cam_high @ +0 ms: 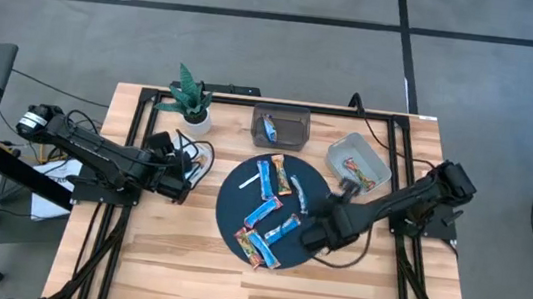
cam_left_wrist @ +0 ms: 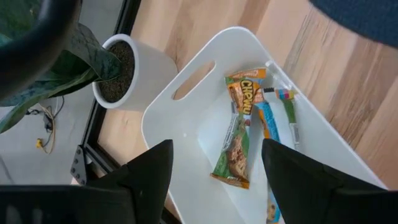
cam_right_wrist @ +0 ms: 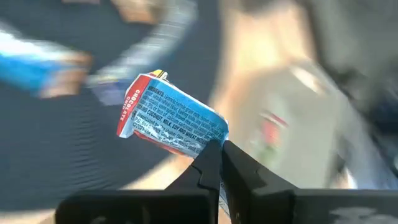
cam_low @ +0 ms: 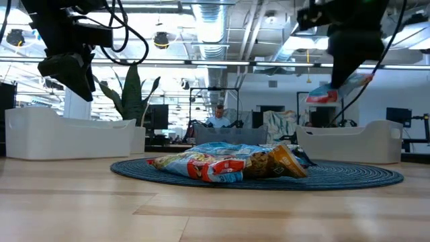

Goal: Pick and place Granola Bars by type
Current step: Put the red granola bar into the gray bin

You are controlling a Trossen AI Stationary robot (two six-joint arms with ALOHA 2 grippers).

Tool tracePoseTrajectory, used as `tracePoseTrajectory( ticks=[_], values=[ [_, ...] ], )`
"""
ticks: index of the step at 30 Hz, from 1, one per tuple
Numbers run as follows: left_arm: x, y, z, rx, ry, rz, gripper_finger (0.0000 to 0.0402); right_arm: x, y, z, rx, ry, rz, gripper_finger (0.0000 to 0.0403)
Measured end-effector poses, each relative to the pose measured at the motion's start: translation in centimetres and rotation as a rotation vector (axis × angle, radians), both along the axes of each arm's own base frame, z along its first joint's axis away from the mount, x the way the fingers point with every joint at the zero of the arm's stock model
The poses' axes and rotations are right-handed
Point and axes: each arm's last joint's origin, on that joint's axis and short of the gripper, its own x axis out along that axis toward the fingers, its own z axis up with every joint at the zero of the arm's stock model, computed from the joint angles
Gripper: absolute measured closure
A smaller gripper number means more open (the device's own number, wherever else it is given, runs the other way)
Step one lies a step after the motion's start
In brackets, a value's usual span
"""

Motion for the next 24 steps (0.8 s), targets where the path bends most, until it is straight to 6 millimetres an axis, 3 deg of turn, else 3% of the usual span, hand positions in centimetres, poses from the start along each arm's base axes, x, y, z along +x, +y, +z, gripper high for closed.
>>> tracePoseTrajectory(
  ticks=[3, 8, 17, 20, 24],
  values=[
    [0.2, -0.1, 0.0, -0.004, -0.018, -0.010, 0.0161, -0.6, -1.9, 0.2, -0.076, -0.001, -0.183, 0.0403],
    [0.6, -0.1, 0.0, -0.007, -0.041, -0.028, 0.0161, -0.5, -5.6, -0.7, -0.086, 0.013, -0.311, 0.0403],
    [0.7, -0.2, 0.1, -0.010, -0.056, -0.028, 0.0161, -2.8, -13.6, -3.9, -0.163, 0.182, -0.571, 0.0403],
    [0.7, -0.2, 0.1, -0.010, -0.057, -0.029, 0.0161, -3.5, -15.1, -4.9, -0.150, 0.207, -0.604, 0.0402],
    [0.7, -0.2, 0.1, -0.010, -0.058, -0.032, 0.0161, -3.4, -15.5, -5.8, -0.130, 0.194, -0.570, 0.0385]
  ],
)
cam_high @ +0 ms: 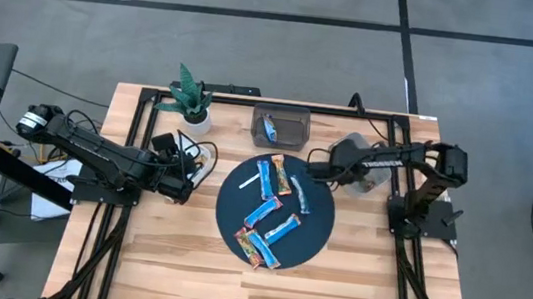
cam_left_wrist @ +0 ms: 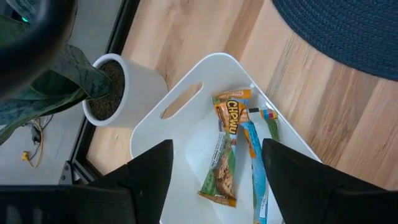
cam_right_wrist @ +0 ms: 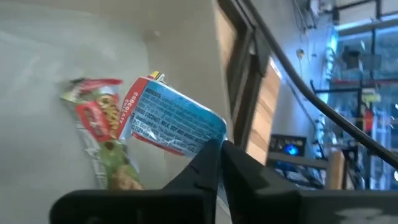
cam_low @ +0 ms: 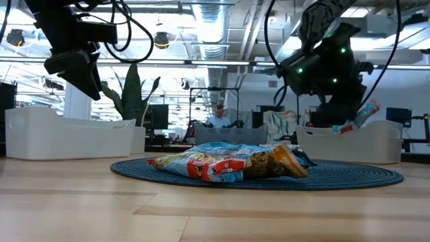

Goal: Pick and place Granola Bars by type
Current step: Put the red granola bar into the gray bin, then put the blue granola bar into the black bin

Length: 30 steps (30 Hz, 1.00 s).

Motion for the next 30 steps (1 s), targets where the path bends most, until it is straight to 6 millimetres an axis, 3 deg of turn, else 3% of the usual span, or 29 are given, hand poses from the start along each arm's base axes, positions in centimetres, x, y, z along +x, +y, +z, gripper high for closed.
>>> tracePoseTrajectory(
  ticks=[11, 16, 24, 30],
  values=[
    [0.6, -0.1, 0.1, 0.000, -0.024, -0.051, 0.0162, 0.7, 1.4, 0.1, -0.011, -0.011, 0.099, 0.0239],
    [1.9, -0.6, 0.4, -0.029, -0.069, -0.196, 0.0161, 2.0, 3.5, 1.2, -0.092, -0.042, 0.245, 0.0191],
    [6.1, -2.4, 1.0, -0.152, -0.261, -0.614, 0.0161, 4.1, 9.1, 2.2, -0.129, -0.121, 0.597, 0.0175],
    [9.2, -3.7, -1.7, -0.210, -0.232, -0.842, 0.0162, 4.8, 13.4, 1.9, -0.071, -0.159, 0.861, 0.0177]
  ],
)
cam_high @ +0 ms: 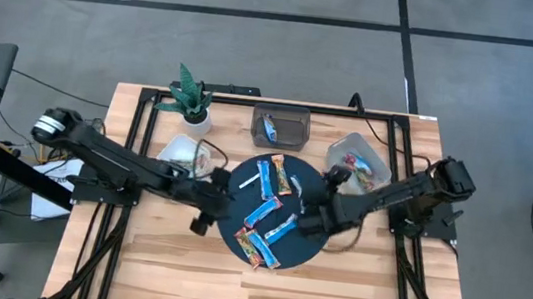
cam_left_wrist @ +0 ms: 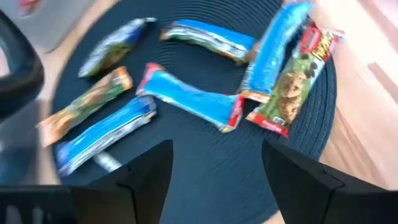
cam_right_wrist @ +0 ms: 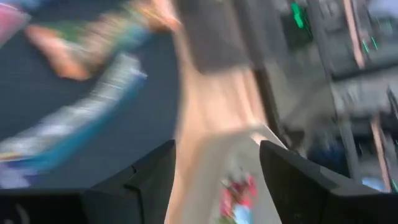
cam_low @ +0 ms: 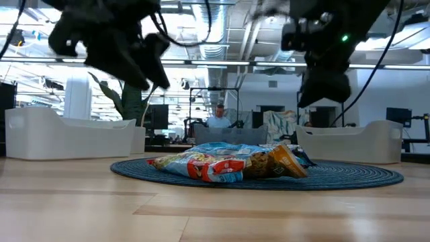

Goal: Pick and place Granola Bars by type
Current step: Put the blue granola bar into the black bin

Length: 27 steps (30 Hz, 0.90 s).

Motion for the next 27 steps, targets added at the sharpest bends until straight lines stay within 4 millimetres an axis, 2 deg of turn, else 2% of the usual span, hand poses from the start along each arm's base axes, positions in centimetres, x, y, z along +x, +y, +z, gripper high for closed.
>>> tracePoseTrajectory(
  ticks=[6, 13, 18, 24, 27],
  values=[
    [2.0, -0.7, -3.5, 0.023, 0.067, -0.140, 0.0162, 1.0, 2.9, -0.1, 0.074, -0.024, 0.213, 0.0177],
    [3.0, -1.1, -5.1, -0.007, 0.068, -0.246, 0.0162, 2.6, 4.1, 0.1, 0.235, -0.094, 0.361, 0.0177],
    [3.0, -0.6, -5.2, 0.010, 0.075, -0.192, 0.0162, 3.8, 3.9, 0.4, 0.311, -0.124, 0.459, 0.0177],
    [2.4, 0.7, -5.8, -0.007, 0.180, -0.072, 0.0162, 5.6, 3.0, -0.6, 0.542, -0.110, 0.585, 0.0178],
    [2.2, 1.0, -6.0, -0.011, 0.214, -0.051, 0.0162, 5.5, 2.8, -1.3, 0.606, -0.059, 0.599, 0.0178]
  ],
)
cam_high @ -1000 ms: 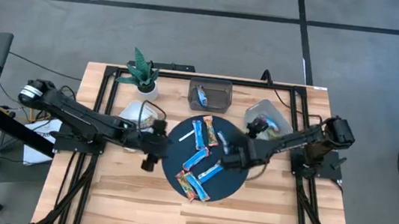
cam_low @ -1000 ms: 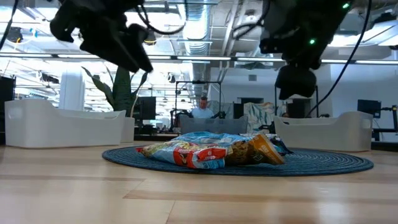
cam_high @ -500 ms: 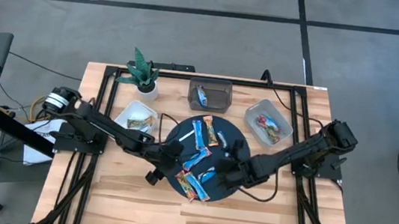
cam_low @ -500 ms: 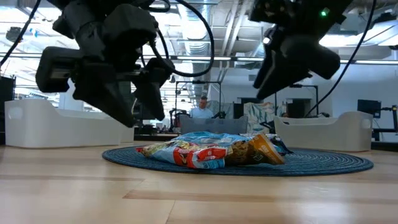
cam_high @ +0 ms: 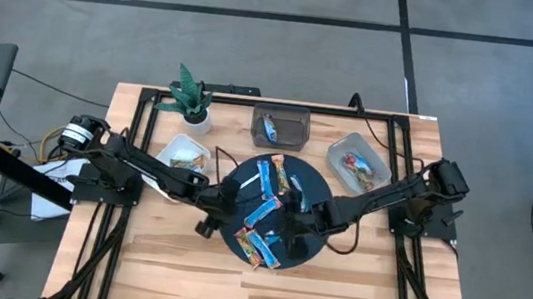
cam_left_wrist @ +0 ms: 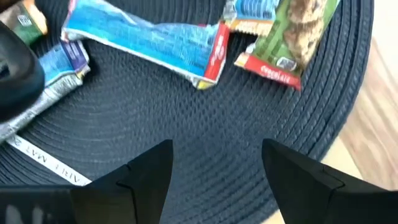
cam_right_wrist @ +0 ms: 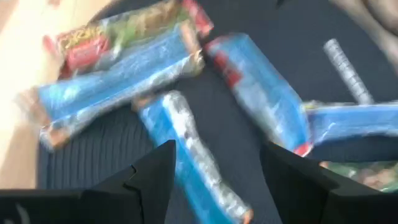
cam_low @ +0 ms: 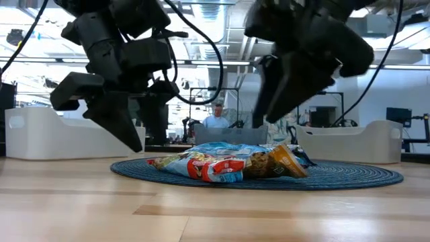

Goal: Pick and place Granola Bars by type
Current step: Put the blue granola bar into the black bin

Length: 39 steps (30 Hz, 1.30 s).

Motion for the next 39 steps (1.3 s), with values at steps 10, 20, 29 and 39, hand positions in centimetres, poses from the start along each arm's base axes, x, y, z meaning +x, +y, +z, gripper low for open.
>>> tracePoseTrajectory(
  ticks=[10, 20, 29, 39],
  values=[
    [-0.1, 0.2, -0.1, 0.000, 0.015, 0.014, 0.0162, -0.2, 0.0, -2.1, 0.012, 0.121, -0.025, 0.0178],
    [0.0, 0.7, 0.0, 0.088, -0.005, 0.086, 0.0162, -1.1, -2.9, -1.6, -0.221, 0.116, -0.394, 0.0178],
    [-0.1, 0.9, -0.1, 0.084, 0.002, 0.100, 0.0161, -1.2, -5.8, -1.7, -0.086, 0.152, -0.663, 0.0178],
    [-0.2, 0.9, -0.1, 0.075, 0.020, 0.118, 0.0162, -1.2, -7.9, -2.3, -0.038, 0.130, -0.801, 0.0178]
  ],
)
